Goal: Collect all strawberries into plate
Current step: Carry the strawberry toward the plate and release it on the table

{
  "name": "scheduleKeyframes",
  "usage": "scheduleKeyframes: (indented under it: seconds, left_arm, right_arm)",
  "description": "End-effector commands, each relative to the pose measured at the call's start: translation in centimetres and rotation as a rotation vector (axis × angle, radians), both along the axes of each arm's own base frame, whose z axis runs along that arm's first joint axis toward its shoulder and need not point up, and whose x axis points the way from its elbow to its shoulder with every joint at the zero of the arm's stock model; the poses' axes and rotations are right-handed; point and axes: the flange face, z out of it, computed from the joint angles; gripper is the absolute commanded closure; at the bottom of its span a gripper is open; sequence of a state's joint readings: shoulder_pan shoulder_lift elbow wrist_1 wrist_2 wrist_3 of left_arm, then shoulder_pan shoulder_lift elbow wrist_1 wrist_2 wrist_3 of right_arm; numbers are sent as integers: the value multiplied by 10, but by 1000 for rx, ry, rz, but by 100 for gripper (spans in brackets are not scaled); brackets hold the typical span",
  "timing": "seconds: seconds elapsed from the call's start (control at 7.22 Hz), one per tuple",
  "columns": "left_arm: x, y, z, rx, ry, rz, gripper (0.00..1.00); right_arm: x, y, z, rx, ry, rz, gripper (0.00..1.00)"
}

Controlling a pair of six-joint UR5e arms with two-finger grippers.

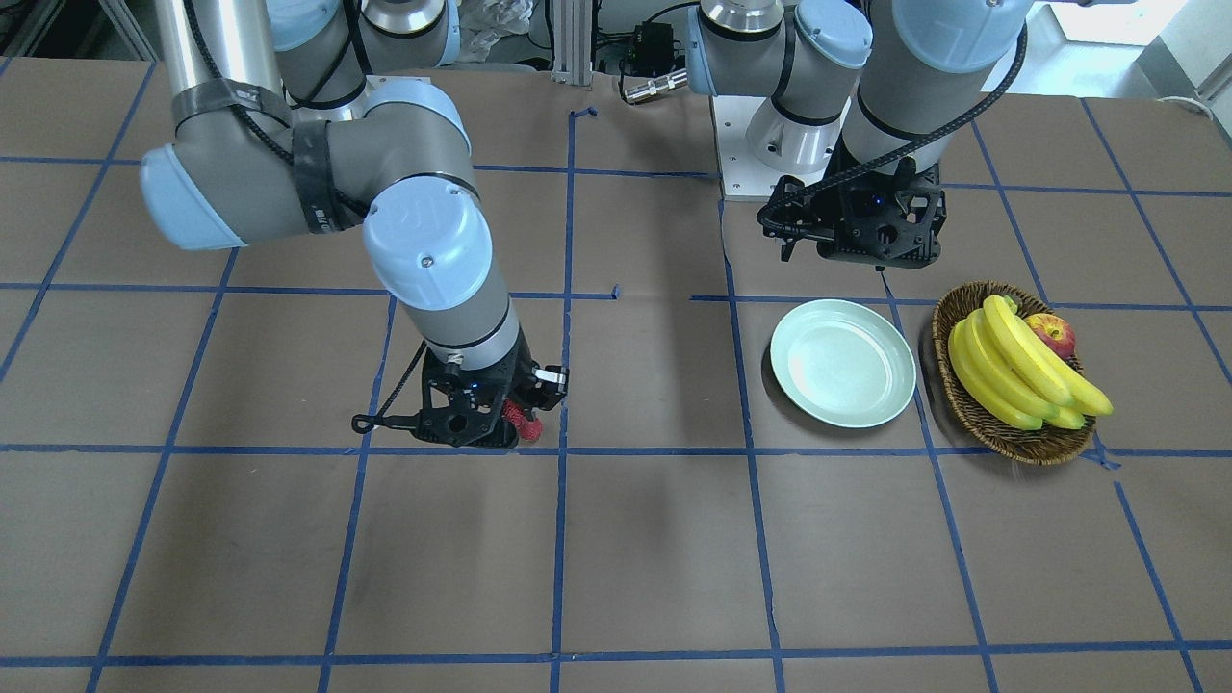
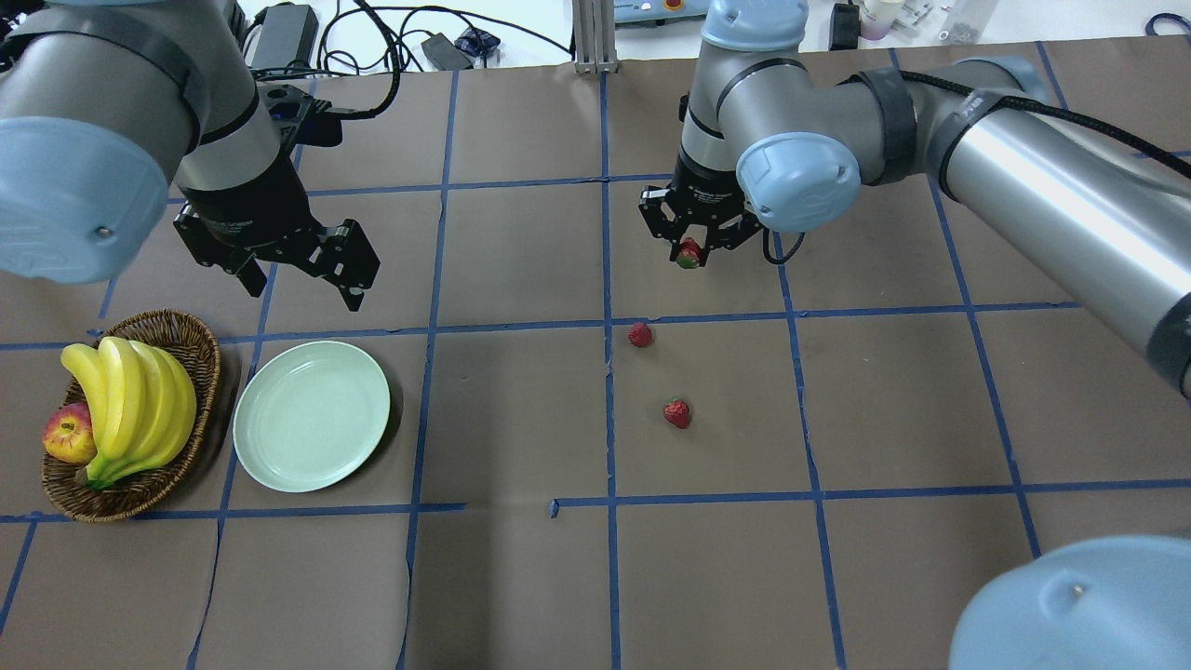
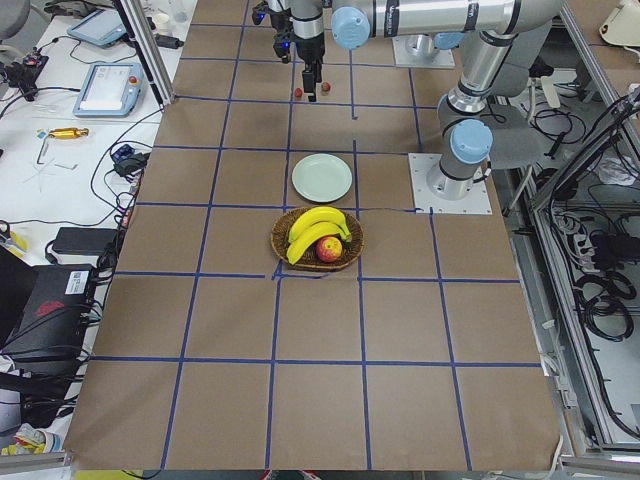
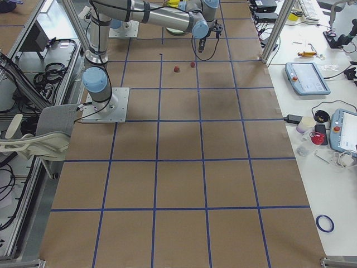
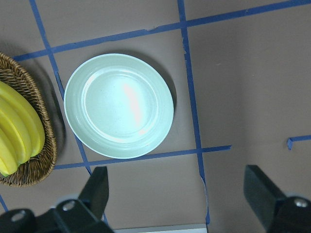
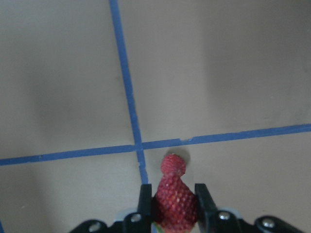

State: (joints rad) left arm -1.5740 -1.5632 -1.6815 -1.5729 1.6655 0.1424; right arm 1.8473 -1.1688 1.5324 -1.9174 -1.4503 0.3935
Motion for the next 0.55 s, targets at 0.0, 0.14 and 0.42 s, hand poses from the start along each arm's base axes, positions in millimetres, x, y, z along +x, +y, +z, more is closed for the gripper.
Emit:
scheduleKeyframes:
  seconds: [0.0,0.14,0.42]
  left_arm:
    - [0,0,0,0,-1,3,0]
    - [1,0,1,-1,-1,6,0]
    - [1,0,0,0,1,6,0]
  right_arm:
    - [49,16,-24,16,-29,81,100]
    - [66,19,-40,8,-34,104,100]
    - [86,30,-51,23,-45,140,100]
